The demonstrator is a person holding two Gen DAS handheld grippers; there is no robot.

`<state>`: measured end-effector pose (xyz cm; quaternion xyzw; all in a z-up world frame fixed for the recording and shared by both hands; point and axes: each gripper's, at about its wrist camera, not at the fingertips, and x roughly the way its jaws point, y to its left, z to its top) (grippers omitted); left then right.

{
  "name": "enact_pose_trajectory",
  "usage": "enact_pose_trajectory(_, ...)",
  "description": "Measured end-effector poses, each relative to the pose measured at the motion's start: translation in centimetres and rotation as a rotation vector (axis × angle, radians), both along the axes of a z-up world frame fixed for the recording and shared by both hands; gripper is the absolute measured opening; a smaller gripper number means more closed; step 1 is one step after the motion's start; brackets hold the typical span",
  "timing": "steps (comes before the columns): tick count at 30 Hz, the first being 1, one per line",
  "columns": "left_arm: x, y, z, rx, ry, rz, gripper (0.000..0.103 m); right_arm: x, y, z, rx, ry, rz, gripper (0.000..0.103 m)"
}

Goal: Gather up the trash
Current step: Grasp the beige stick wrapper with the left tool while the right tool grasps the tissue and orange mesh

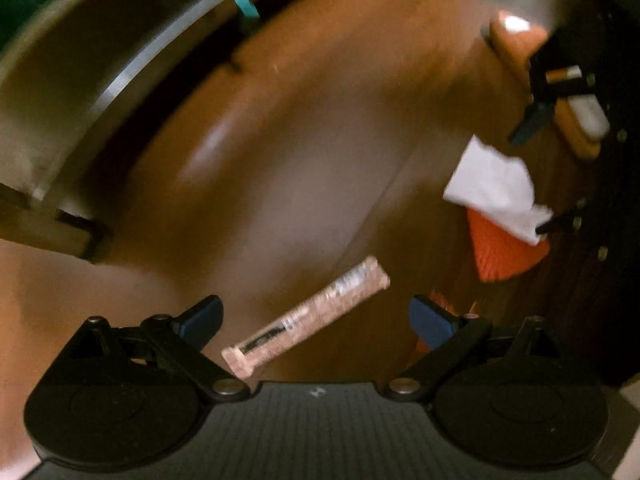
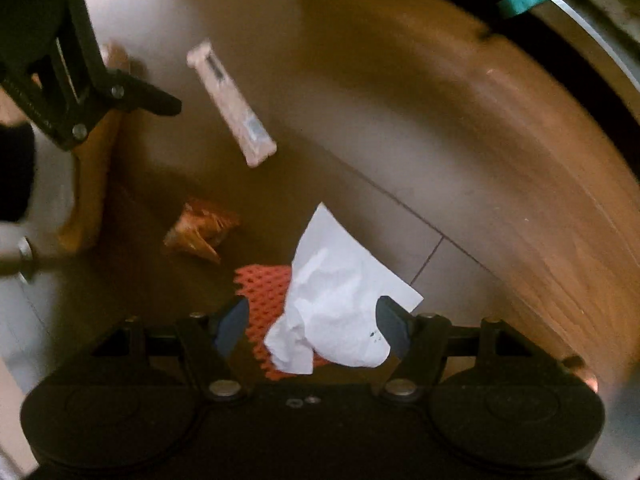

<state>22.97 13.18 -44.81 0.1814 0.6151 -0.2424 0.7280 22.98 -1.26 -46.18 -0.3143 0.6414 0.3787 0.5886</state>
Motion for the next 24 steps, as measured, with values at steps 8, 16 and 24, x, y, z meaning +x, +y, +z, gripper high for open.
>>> enact_pose_trajectory(8, 0.2, 0.5, -4.8, 0.045, 0.035, -0.006, 0.095, -2.1, 0.5, -4.2, -0.041, 0.006, 0.146, 0.07)
enact_pose_trajectory(16, 1.2, -0.2, -7.0, 0.088, 0.023, -0.06, 0.076, -1.9, 0.2, -5.4, -0.044, 0.017, 0.119, 0.069)
enact_pose_trajectory(24, 0.8, 0.2, -6.8, 0.036, 0.021, -0.045, 0.067, -3.0, 0.6, -6.0, -0.072, -0.008, 0.189, 0.069)
